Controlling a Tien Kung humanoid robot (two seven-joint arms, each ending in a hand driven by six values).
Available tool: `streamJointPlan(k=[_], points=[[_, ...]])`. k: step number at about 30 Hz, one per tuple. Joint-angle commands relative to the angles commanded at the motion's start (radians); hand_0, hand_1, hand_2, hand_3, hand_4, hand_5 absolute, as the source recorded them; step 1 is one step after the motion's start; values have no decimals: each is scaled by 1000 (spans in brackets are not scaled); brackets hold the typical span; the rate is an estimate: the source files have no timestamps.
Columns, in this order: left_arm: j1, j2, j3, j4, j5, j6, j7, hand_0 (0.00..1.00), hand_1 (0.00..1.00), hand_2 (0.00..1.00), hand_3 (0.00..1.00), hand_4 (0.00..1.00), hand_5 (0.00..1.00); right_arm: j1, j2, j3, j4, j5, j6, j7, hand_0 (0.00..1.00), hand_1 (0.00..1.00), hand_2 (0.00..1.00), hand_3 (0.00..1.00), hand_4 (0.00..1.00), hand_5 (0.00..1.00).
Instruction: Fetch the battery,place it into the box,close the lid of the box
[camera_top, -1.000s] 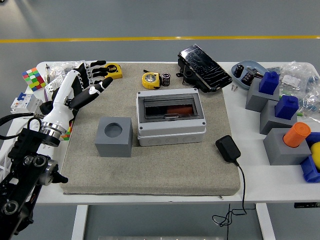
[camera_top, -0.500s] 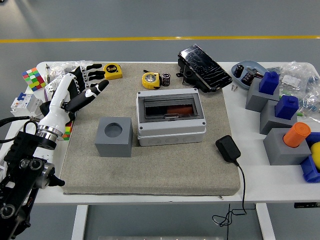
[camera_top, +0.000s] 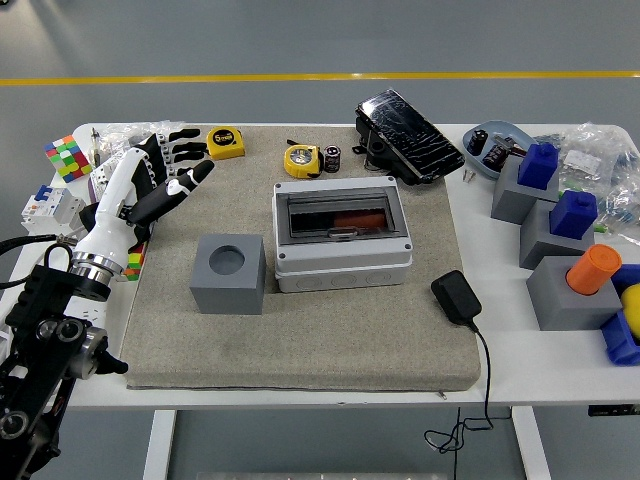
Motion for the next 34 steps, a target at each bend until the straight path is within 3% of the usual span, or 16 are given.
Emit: streamJointPlan(k=[34], points=[[17,-2,-16,-3,5,1,-2,535,696,691,730,998,512,0,5,9,0,1,-1,-5,642,648,658,578,977,584]])
